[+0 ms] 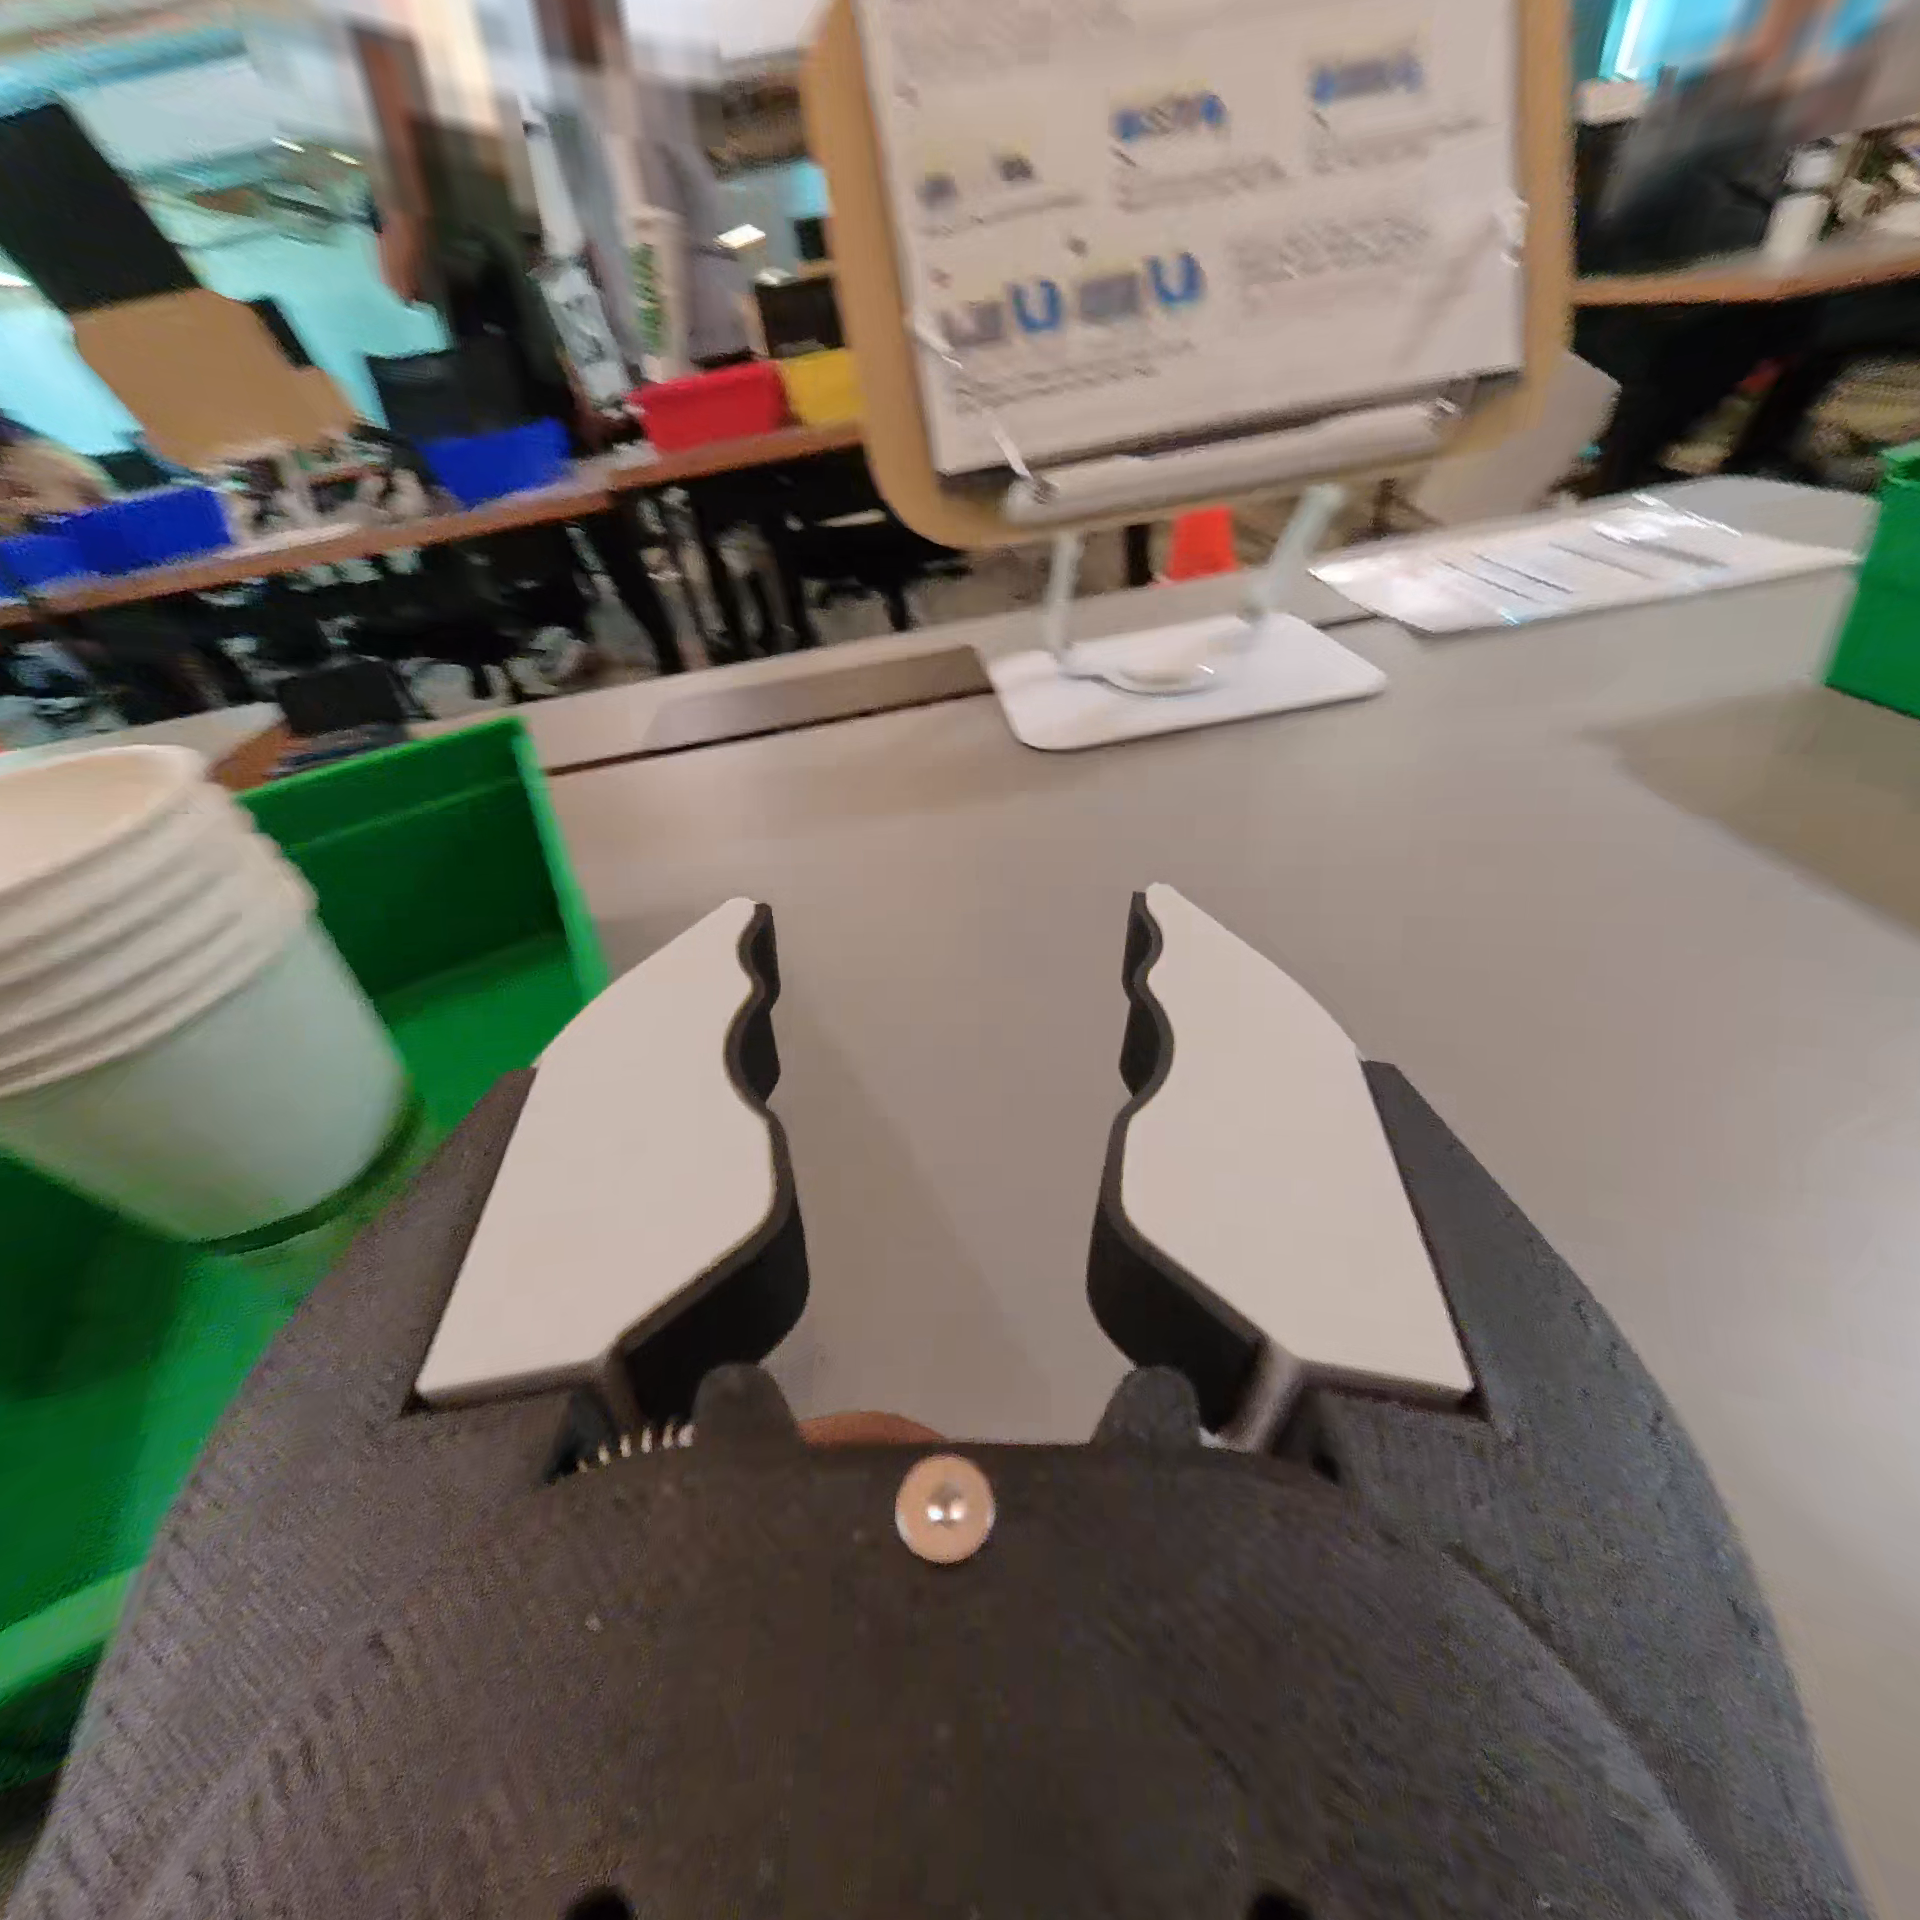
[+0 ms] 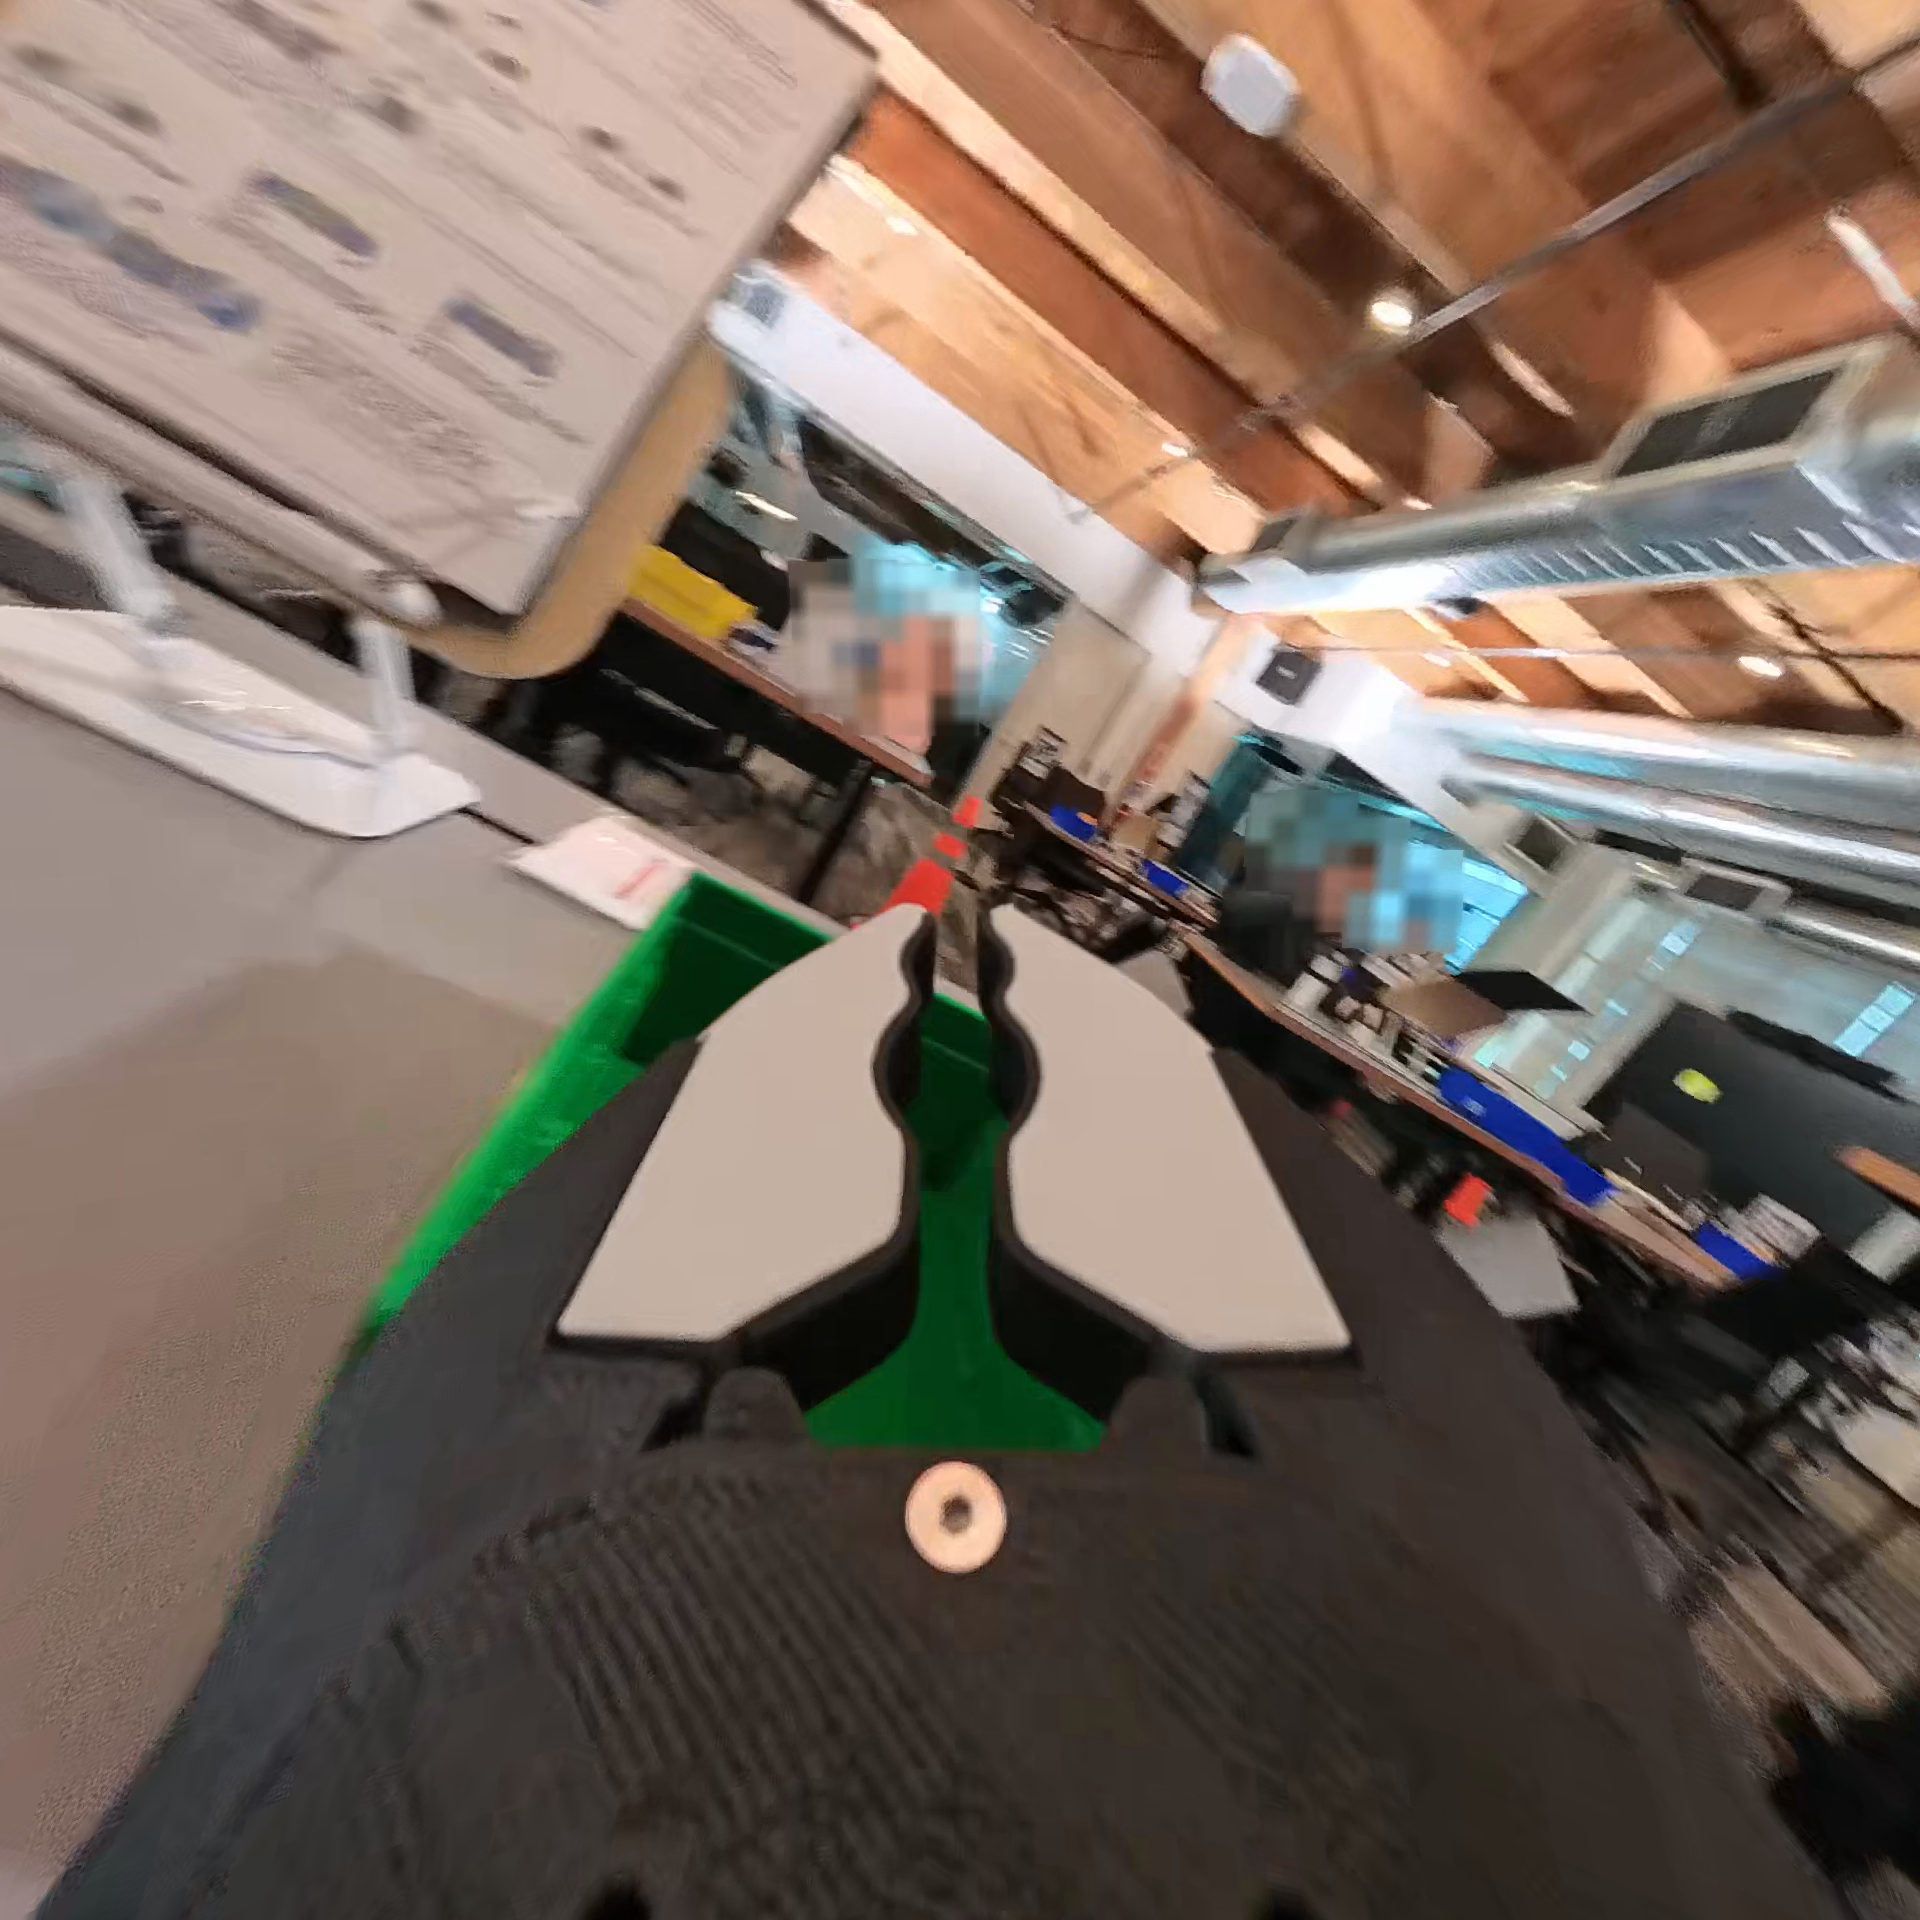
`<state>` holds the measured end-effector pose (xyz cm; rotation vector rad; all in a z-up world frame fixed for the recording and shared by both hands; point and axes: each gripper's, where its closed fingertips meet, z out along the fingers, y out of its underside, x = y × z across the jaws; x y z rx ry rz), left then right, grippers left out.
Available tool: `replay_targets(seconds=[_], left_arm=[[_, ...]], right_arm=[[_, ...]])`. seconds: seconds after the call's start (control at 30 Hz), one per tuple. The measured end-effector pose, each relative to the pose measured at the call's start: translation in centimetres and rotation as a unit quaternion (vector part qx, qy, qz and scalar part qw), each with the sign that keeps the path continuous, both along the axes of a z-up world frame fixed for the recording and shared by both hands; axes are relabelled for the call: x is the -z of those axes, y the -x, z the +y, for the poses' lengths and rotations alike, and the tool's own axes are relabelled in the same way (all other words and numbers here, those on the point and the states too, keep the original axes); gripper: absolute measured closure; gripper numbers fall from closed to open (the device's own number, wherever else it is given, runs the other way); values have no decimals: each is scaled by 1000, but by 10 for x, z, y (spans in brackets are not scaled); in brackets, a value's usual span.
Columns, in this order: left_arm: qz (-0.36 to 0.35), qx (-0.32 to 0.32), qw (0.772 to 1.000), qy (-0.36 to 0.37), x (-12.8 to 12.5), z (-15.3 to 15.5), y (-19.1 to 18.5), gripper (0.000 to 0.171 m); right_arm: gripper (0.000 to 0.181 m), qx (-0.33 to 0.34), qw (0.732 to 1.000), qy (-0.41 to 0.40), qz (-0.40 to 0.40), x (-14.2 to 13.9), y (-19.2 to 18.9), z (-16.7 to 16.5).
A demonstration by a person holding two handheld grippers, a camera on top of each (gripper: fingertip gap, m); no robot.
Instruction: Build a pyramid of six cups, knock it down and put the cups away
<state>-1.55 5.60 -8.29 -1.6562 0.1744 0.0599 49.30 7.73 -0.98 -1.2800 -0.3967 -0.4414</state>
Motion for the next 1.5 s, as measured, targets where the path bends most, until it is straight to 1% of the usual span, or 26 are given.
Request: replay_targets(seconds=[0.07, 0.1, 0.17, 0.23, 0.3, 0.33, 0.37, 0.4, 0.43, 0.47, 0.53, 0.6, 0.67, 0.7, 0.83, 0.97, 1.07, 1.13, 1.27, 1.37, 1.5], left_arm=[[-6, -41, 999, -2, -3, 1, 23, 105], [-10, -58, 998, 8, 0, 3, 33, 106], [-16, -83, 996, 30, 8, 6, 49, 105], [-18, -88, 994, 56, 18, 10, 57, 105], [-19, -102, 991, 82, 29, 13, 66, 106], [-22, -108, 989, 95, 35, 14, 70, 108], [-27, -116, 987, 108, 39, 15, 74, 120], [-31, -119, 985, 119, 43, 16, 77, 139], [-36, -117, 984, 128, 46, 16, 78, 153], [-42, -114, 984, 131, 48, 16, 80, 160], [-45, -105, 984, 137, 47, 16, 82, 160], [-17, -121, 983, 138, 45, 15, 94, 161], [2, -148, 980, 136, 44, 13, 114, 168], [-1, -153, 978, 141, 46, 12, 123, 168], [-66, -159, 974, 148, 46, 5, 157, 168], [-87, -180, 969, 147, 47, -5, 184, 166], [-100, -177, 968, 146, 47, -6, 184, 166], [-80, -176, 970, 147, 47, -6, 182, 166], [-65, -145, 976, 149, 48, -5, 166, 168], [-53, -121, 980, 149, 48, -3, 155, 167], [-33, -119, 981, 151, 48, -3, 152, 168]], right_arm=[[174, -36, 999, 19, -5, 8, 30, 7], [174, -49, 998, 24, 13, 8, 41, 8], [176, -93, 992, 23, 87, 0, 62, 7], [177, -141, 977, 25, 159, -7, 85, 3], [177, -183, 962, 37, 199, -5, 112, 0], [177, -201, 956, 50, 206, -1, 128, -1], [175, -220, 952, 64, 205, 5, 145, -1], [173, -237, 947, 77, 202, 11, 161, -3], [172, -255, 943, 90, 195, 17, 176, -5], [171, -273, 939, 102, 183, 23, 190, -7], [171, -299, 935, 116, 151, 31, 208, -13], [171, -304, 937, 117, 128, 34, 212, -15], [172, -303, 935, 118, 145, 34, 207, -14], [172, -305, 930, 121, 165, 34, 203, -13], [172, -302, 910, 146, 244, 39, 186, -4], [172, -304, 900, 174, 260, 47, 185, 1], [173, -312, 899, 183, 246, 52, 194, 1], [173, -317, 900, 191, 231, 56, 201, 1], [173, -322, 902, 199, 209, 60, 209, -1], [173, -324, 901, 205, 204, 63, 211, 0], [173, -325, 898, 210, 209, 65, 211, 1]])
